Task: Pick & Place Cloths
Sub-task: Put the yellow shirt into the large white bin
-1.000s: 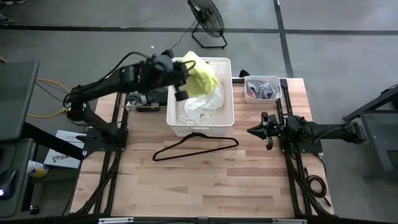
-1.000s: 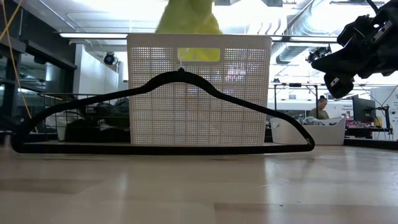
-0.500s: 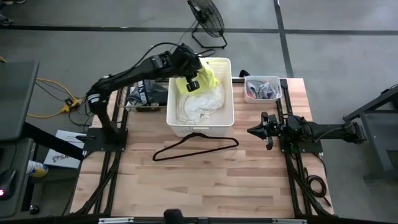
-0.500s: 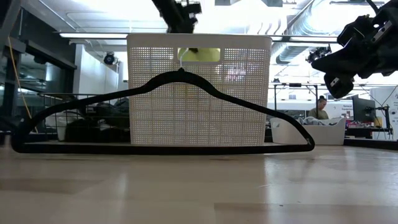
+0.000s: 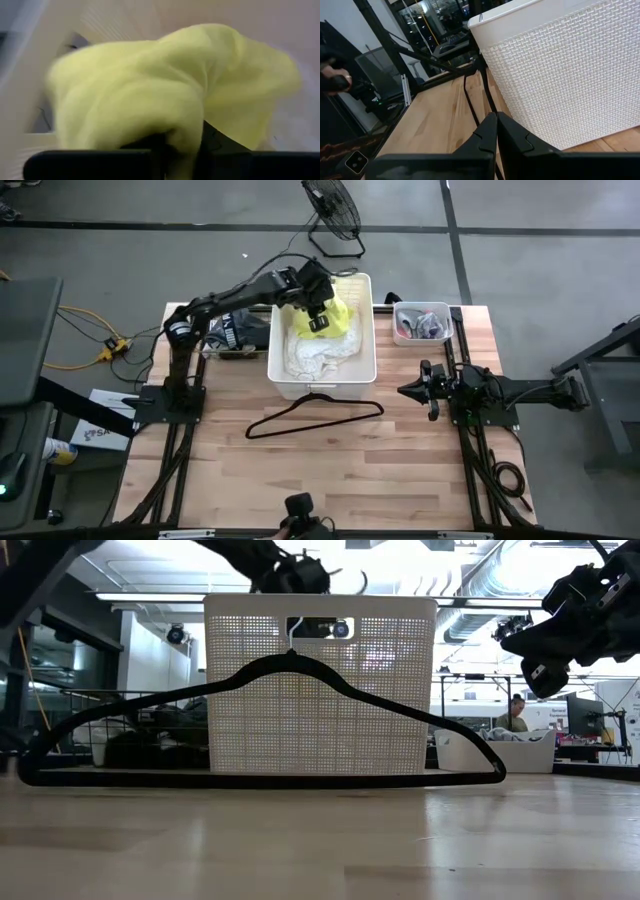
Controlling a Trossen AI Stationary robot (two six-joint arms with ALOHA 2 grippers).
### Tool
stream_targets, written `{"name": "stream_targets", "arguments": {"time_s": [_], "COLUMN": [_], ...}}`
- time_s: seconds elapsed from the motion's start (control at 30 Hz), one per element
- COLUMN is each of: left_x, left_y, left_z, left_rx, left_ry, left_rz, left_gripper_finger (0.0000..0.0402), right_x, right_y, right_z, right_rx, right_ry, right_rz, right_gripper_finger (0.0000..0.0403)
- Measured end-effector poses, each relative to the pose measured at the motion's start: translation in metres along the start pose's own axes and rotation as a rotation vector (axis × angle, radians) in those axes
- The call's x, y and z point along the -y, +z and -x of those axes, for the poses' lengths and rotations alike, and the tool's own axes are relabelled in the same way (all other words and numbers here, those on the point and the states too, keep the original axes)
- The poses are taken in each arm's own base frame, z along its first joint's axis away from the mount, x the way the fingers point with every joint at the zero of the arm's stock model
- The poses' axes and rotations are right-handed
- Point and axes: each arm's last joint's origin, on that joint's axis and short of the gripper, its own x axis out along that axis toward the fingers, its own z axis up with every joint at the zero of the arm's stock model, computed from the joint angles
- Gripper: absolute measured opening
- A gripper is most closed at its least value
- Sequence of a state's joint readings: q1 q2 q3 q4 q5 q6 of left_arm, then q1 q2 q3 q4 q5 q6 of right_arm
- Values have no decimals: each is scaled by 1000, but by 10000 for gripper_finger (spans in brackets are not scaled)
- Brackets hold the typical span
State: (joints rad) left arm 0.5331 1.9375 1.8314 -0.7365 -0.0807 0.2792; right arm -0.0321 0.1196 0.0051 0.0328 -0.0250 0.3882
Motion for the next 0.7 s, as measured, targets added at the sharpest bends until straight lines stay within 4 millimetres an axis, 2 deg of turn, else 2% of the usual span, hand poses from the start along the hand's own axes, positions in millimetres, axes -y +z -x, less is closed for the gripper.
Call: {"name": "stream_targets", "arguments": {"time_s": [0.33, 0.5, 0.7], "left_x": [10, 11, 12], "left_y": [-15, -17, -18], "left_z": [-45, -52, -53], "left_rx": [-119, -134, -135], "left_ry": [-48, -54, -59], "left_rz": [-11, -9, 10], "left_gripper_finger": [35, 36, 55], "right_x": [0, 0, 0], "right_y": [0, 0, 0], "right_z": [0, 0, 0], "right_rx": [0, 0, 0], "right_ry": [0, 0, 0], "right_rz": [0, 0, 0], "right_gripper_finger": [3, 3, 3]}}
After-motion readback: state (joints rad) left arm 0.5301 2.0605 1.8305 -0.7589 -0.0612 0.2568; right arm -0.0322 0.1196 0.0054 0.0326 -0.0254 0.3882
